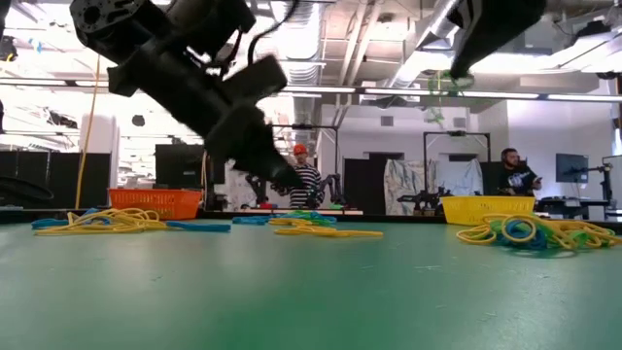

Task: Sort rubber bands into baskets
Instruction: Put the green rubber band into the orange bin

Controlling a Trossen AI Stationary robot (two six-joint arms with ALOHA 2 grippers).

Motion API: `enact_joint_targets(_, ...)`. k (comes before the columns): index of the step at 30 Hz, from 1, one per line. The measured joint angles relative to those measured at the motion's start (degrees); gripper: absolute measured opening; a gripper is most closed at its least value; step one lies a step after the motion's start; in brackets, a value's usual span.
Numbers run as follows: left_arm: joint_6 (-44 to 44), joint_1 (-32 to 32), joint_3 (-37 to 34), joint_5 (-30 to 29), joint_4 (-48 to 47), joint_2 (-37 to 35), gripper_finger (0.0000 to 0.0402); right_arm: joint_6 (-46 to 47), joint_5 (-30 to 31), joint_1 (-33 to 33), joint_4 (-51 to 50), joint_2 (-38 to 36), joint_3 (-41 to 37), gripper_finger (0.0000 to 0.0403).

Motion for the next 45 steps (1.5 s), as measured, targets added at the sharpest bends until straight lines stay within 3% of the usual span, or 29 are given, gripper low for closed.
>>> enact_joint_targets(11, 6.60, 0.05, 0.00, 4.26, 23.45, -0.02, 0.0185, -9.89, -2.97, -0.09, 12.05, 0.00, 0.00, 0.0013)
enact_joint_targets(18, 6.95, 0.11, 0.14, 15.47, 30.26, -0.02, 0.0242, -11.84, -4.34, -0.59, 14.63, 0.22, 0.00, 0.0014)
enact_joint_targets(30, 8.45, 0.11, 4.14, 18.05, 29.11, -0.02, 0.0263, -12.34, -7.52, -3.30, 16.90, 1.42, -0.15, 0.0014)
enact_joint_targets(34, 9.39, 0.11, 5.95, 18.07, 23.44, -0.02, 0.0262, -12.88, -7.52, -3.95, 17.33, 2.31, -0.10, 0.0014)
enact_joint_targets(39, 9.90, 0.04, 7.32, 17.85, 18.56, -0.02, 0.0241, -13.97, -7.49, -4.06, 18.39, 3.13, -0.09, 0.0015)
enact_joint_targets(45, 10.58, 0.04, 7.32, 15.83, 18.46, -0.02, 0.0188, -13.97, -7.52, -4.68, 18.25, 3.87, -0.07, 0.0017)
